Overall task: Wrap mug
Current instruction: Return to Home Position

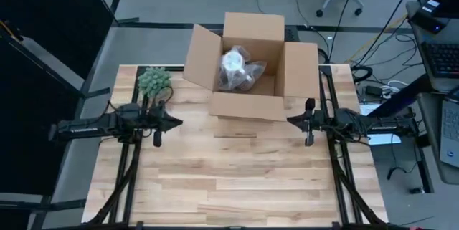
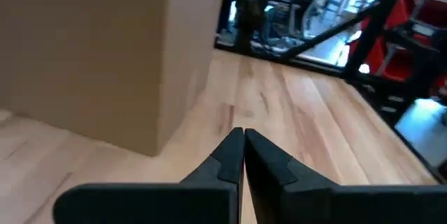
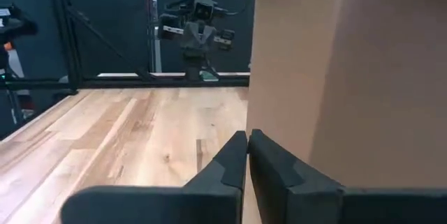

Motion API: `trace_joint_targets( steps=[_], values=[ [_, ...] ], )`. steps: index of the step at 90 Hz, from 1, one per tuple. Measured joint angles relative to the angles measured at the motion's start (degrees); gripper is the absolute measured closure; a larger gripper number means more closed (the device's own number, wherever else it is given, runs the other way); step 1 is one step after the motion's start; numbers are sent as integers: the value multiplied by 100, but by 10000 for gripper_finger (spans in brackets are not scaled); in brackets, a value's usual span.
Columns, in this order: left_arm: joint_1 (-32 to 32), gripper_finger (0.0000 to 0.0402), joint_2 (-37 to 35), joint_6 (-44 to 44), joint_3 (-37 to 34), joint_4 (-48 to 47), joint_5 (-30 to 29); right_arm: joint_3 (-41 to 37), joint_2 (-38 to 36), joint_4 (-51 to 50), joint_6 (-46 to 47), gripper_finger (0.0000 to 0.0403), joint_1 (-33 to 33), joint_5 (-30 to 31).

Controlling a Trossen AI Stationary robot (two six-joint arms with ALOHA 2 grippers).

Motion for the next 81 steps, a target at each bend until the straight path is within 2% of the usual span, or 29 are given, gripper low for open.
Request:
trace_joint_targets(
  steps=[16, 37, 52, 81],
  values=[
    [-125, 402, -521, -4, -195, -106, -242, 0, 0, 2, -9, 401, 0, 2],
    [-260, 402, -715, 65, -249, 111, -532, 0, 2, 2, 19, 401, -24, 41],
    [-264, 402, -714, 69, -518, 838, -347, 0, 2, 1, -99, 401, -24, 36],
    [-262, 402, -714, 348, -520, 865, -387, 0, 4, 0, -239, 401, -22, 2]
  ],
)
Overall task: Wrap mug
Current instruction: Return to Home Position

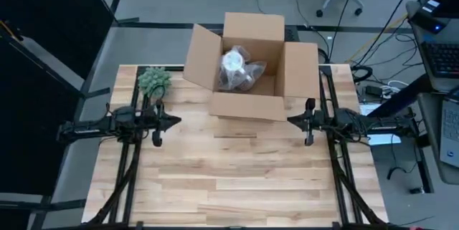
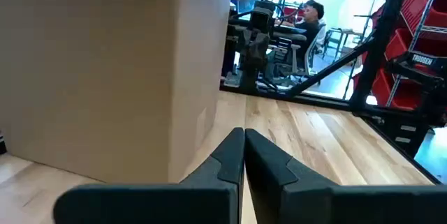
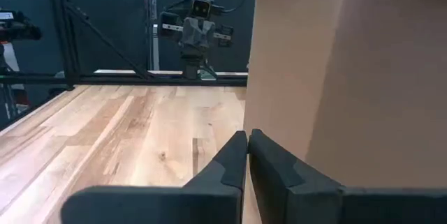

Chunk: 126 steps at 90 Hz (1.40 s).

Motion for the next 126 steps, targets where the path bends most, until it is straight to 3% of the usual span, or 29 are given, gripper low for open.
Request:
trace_joint_targets(
  steps=[126],
  values=[
    [0, 402, 0, 12, -3, 2, -11, 0, 0, 9, 302, 401, -2, 31]
  ],
)
